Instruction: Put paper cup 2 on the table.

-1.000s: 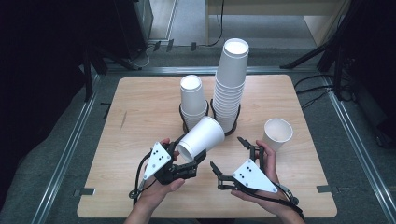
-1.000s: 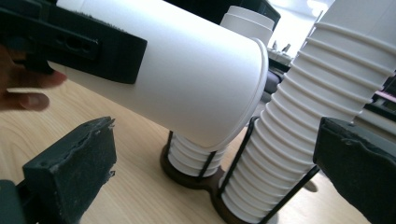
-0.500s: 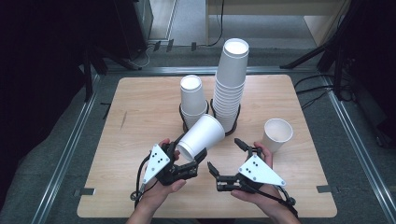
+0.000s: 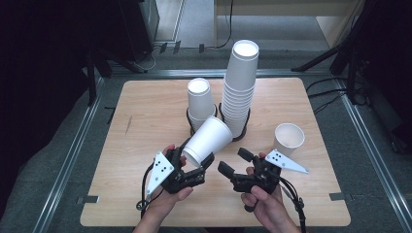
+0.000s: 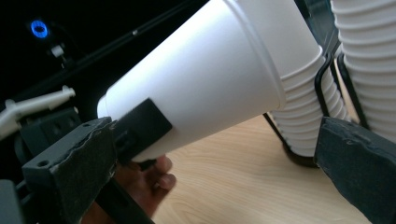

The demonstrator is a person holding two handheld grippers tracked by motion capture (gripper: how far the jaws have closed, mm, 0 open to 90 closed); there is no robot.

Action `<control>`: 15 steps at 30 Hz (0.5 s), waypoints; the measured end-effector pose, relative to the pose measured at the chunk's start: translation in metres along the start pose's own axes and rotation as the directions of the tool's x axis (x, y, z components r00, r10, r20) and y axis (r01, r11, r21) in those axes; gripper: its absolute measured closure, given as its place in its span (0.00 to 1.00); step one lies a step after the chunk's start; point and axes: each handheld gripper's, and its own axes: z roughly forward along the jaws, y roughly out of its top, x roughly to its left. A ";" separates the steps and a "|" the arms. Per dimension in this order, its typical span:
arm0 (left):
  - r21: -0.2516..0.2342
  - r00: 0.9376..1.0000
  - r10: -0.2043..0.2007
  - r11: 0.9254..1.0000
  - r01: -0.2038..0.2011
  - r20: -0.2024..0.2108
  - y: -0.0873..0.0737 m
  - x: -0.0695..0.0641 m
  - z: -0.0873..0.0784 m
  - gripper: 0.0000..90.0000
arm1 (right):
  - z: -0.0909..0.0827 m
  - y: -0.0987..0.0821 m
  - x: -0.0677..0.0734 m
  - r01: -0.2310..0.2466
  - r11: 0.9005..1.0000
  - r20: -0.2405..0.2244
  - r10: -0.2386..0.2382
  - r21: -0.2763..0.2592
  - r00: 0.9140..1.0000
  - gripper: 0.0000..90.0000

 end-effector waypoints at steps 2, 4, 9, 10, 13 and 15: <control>0.001 1.000 0.006 1.000 -0.006 0.001 -0.001 -0.002 0.001 0.25 | 0.000 0.000 -0.002 -0.060 0.998 0.003 0.060 -0.006 0.998 0.00; -0.002 1.000 0.010 1.000 -0.010 0.002 -0.002 -0.004 0.002 0.25 | 0.000 0.000 -0.005 -0.123 0.992 0.008 0.124 -0.014 0.992 0.00; -0.003 1.000 0.015 1.000 -0.015 0.007 -0.006 -0.010 0.004 0.25 | -0.001 0.000 -0.014 -0.255 0.967 -0.011 0.255 -0.017 0.967 0.00; -0.003 1.000 0.015 1.000 -0.015 0.008 -0.007 -0.012 0.004 0.25 | -0.001 0.000 -0.015 -0.278 0.960 -0.010 0.278 -0.021 0.961 0.00; -0.006 1.000 0.016 1.000 -0.016 0.017 -0.009 -0.016 0.005 0.25 | -0.002 0.000 -0.017 -0.360 0.933 -0.021 0.359 -0.021 0.933 0.00; -0.006 1.000 0.022 1.000 -0.022 0.017 -0.010 -0.019 0.006 0.25 | -0.003 0.000 -0.017 -0.399 0.916 -0.027 0.399 -0.025 0.917 0.00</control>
